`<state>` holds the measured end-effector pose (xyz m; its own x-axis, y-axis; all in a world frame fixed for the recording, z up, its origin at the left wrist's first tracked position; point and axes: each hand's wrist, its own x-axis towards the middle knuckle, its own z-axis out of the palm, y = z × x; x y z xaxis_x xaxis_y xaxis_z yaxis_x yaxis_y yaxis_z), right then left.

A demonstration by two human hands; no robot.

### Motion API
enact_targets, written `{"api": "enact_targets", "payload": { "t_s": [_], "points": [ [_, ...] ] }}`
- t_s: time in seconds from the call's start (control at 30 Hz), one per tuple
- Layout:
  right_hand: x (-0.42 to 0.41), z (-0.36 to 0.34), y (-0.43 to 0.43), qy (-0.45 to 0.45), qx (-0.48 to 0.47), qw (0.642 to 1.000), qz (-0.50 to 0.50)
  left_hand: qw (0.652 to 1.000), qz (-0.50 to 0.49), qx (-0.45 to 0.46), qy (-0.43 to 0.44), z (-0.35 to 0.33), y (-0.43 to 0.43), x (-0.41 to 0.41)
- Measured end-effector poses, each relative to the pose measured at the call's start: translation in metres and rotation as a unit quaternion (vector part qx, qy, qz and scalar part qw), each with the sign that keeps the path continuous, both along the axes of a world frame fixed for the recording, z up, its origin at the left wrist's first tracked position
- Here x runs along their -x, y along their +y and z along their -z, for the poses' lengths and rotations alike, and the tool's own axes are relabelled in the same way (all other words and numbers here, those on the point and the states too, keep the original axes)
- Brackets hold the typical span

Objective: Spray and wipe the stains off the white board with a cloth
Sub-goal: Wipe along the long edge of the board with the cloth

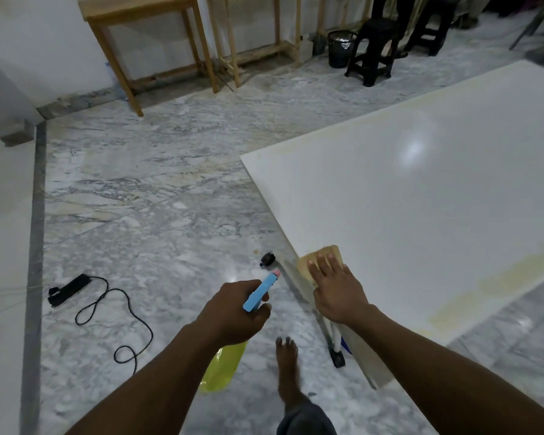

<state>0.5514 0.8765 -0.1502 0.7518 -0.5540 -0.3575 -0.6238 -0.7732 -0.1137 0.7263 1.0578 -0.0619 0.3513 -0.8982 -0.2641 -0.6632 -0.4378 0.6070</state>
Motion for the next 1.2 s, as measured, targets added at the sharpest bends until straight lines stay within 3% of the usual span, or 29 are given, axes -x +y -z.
{"api": "enact_targets", "payload": {
  "t_s": [0.2,0.53,0.6,0.63,0.67,0.7,0.77,0.83,0.87,0.9,0.93,1.0,1.2],
  "points": [
    [0.102,-0.009,0.064,0.031,-0.029,0.999,0.025,0.999,0.039,-0.027,0.013,-0.002,0.018,0.073],
    [0.207,-0.005,0.115,-0.015,0.008,1.0,-0.014,0.998,0.034,-0.046,0.038,-0.009,0.022,0.147],
    [0.216,-0.02,0.116,-0.048,-0.039,0.998,0.008,0.998,0.032,-0.047,0.034,-0.014,0.023,0.157],
    [0.221,-0.03,0.115,-0.08,-0.094,0.99,0.066,0.998,0.028,-0.044,0.035,-0.017,0.023,0.159],
    [0.222,-0.046,0.114,-0.113,-0.186,0.963,0.161,0.998,0.023,-0.04,0.034,-0.02,0.023,0.161],
    [0.223,-0.063,0.108,-0.15,-0.291,0.903,0.279,0.999,0.018,-0.036,0.031,-0.024,0.021,0.162],
    [0.23,-0.084,0.088,-0.263,-0.486,0.698,0.455,0.999,0.013,-0.024,0.023,-0.032,0.017,0.163],
    [0.233,-0.104,0.073,-0.353,-0.623,0.473,0.514,1.0,0.016,-0.013,0.011,-0.039,0.013,0.162],
    [0.232,-0.111,0.066,-0.386,-0.661,0.385,0.516,1.0,0.019,-0.009,0.008,-0.042,0.011,0.162],
    [0.228,-0.118,0.059,-0.406,-0.682,0.33,0.511,1.0,0.021,-0.005,0.006,-0.046,0.008,0.161],
    [0.22,-0.125,0.055,-0.422,-0.695,0.301,0.498,1.0,0.023,-0.002,0.006,-0.05,0.004,0.16],
    [0.197,-0.134,0.047,-0.447,-0.695,0.286,0.486,0.999,0.035,-0.004,0.002,-0.059,-0.005,0.155],
    [0.109,-0.146,0.015,-0.447,-0.684,0.324,0.477,0.994,0.071,0.0,-0.082,-0.075,-0.04,0.107]
  ]
}}
